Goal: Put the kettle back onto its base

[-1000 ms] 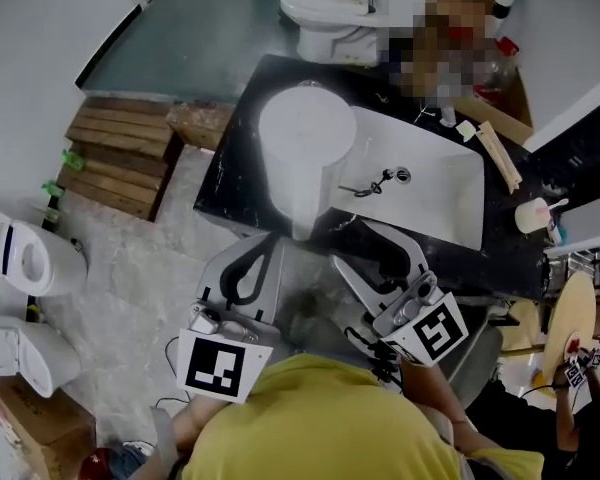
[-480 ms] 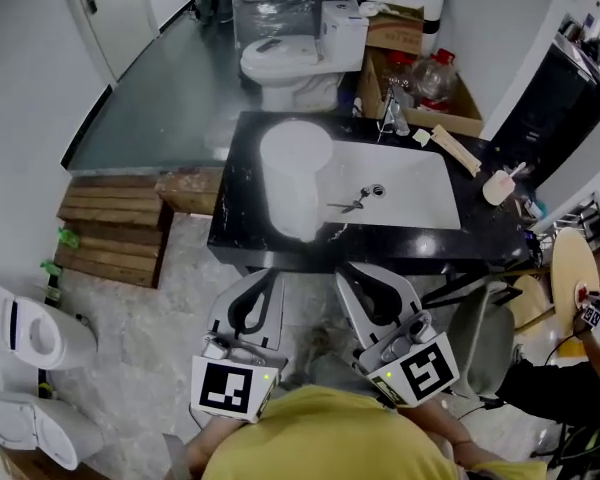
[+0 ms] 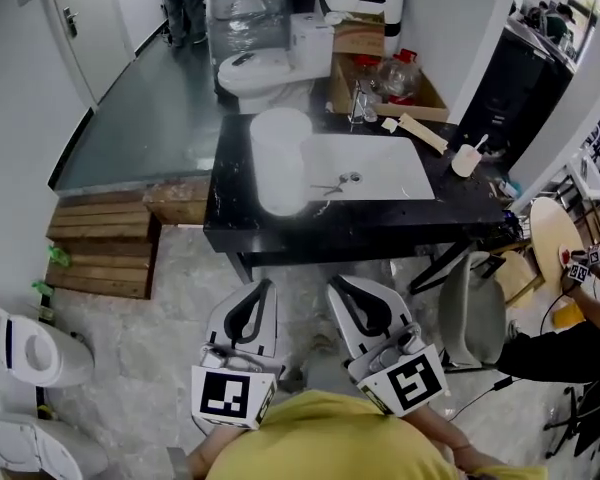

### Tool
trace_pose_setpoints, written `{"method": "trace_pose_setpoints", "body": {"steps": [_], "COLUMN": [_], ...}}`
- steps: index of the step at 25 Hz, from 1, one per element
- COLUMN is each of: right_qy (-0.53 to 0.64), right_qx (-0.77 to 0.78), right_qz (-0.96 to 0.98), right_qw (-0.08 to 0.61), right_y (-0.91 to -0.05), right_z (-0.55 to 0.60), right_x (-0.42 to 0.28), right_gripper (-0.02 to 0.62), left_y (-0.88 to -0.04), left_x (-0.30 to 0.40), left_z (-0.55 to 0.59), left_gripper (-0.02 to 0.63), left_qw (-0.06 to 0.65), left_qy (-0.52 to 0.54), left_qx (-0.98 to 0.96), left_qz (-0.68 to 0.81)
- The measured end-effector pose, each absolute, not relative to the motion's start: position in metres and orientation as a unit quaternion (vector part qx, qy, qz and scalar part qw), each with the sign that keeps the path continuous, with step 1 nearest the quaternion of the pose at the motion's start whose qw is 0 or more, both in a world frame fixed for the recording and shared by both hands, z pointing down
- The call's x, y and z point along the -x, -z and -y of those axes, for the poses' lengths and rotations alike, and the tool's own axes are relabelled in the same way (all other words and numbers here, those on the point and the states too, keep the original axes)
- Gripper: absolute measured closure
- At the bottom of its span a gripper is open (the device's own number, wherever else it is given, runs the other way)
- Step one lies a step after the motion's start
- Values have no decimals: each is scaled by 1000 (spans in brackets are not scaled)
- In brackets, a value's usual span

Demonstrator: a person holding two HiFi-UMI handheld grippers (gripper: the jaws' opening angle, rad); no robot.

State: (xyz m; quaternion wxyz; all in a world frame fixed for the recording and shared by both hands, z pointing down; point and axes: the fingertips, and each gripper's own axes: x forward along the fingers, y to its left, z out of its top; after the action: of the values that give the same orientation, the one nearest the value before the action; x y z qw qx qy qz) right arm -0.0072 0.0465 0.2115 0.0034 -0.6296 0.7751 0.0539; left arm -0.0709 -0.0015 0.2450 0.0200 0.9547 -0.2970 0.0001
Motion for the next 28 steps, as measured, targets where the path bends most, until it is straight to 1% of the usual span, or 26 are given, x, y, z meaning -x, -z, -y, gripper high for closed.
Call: {"method": "trace_pose_setpoints", "body": {"steps": [2,8,11,17,22,28], "right_qy": [-51,-43,-40,-40,-43,-42], "right_qx": [627,630,638,629,629,618], "right_qz": [-778,-776,-769,-776,-777,-785], "right_qw": [-11,9,12,-13,9,-5], "right_y": [-215,-211,-210,-212,-204,-209], "right_z": [-58,-82,-89,-106,-109,-114], "right_x": [12,12,4,-1,-5,-9], "right_gripper": [565,566,572,578,580,580], "left_y": [-244,-243,-239,-235,-235,-235], "left_x": [78,86,82,72,68,60], "left_z": [-8,-34,-45,-64,-71,-77], "left_gripper": [597,597,595,597,595,595], "left_qw": [21,23,24,26,23,19], "left_qy": [3,1,-3,-8,-15,-15], "left_qx": [-954,-950,-950,-949,-947,-948], "left_qz": [299,312,313,313,319,316]}}
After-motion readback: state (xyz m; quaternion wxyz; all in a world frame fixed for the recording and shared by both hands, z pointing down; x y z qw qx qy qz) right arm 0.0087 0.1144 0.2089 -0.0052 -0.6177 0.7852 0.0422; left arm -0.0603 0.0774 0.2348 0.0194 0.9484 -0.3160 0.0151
